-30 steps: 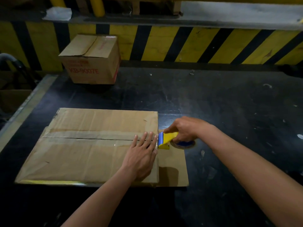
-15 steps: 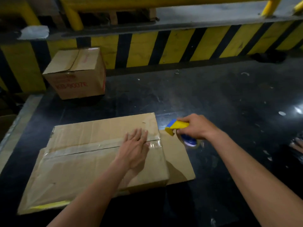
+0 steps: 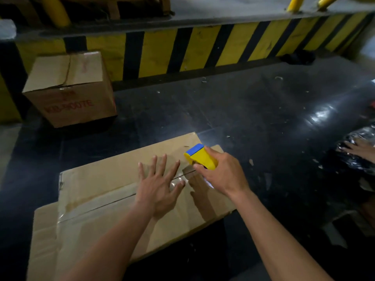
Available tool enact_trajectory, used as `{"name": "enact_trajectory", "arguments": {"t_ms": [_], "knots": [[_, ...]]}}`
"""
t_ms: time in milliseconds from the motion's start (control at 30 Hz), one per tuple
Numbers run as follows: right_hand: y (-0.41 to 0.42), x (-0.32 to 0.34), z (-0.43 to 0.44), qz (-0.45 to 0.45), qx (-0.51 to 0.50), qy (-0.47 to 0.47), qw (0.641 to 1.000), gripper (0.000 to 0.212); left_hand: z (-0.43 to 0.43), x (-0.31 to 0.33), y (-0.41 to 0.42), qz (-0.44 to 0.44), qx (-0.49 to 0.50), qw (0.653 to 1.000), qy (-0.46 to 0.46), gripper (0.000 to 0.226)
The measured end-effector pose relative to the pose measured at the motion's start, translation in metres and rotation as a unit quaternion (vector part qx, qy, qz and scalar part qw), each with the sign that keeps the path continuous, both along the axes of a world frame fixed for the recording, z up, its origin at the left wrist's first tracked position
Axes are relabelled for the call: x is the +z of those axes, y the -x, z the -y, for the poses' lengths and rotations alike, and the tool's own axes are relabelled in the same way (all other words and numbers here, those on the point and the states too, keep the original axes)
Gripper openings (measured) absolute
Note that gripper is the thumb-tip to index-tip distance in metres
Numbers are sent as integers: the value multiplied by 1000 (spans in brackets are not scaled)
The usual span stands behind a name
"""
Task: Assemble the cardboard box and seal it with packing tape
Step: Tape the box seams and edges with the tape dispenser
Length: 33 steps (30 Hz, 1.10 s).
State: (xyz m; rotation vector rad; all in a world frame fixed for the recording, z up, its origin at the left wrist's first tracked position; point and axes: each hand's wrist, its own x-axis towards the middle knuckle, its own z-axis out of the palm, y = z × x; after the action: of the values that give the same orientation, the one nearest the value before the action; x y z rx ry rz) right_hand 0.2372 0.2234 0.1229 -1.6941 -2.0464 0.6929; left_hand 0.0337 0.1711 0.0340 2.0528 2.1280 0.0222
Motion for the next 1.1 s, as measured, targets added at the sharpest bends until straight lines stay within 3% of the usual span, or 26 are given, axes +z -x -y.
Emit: {"name": "enact_trajectory", "arguments": {"t_ms": [333,467,500,533,600,633,667,767,933,1100], "knots": [[-12,3,2,20,17,-15,1000,67,18,8,-24,30,54,998,14,68],[-17,0,6,-1,23,-47,999,67,-13,31,-19,124,58,987,-79,50],[-19,-1,8,-3,22,-61,998,67,-24,43,-19,212,76,972,-62,47],[-21,-2,9,-3,23,-73,997,67,-37,54,-20,334,112,936,-13,48],[-26,-2,8,-6,30,-92,995,66,-59,77,-24,558,196,800,99,51],[-29,0,7,-8,35,-102,994,67,-67,85,-25,611,215,750,137,51],[-32,2,5,-10,39,-112,993,67,-75,90,-26,632,217,727,156,47],[-38,7,-3,-16,44,-129,991,70,-90,100,-27,648,207,714,165,32],[-44,9,-14,-36,49,-141,988,70,-107,104,-20,667,175,693,213,32],[-42,11,-20,-86,44,-133,986,67,-109,97,-11,736,175,608,239,22]]}}
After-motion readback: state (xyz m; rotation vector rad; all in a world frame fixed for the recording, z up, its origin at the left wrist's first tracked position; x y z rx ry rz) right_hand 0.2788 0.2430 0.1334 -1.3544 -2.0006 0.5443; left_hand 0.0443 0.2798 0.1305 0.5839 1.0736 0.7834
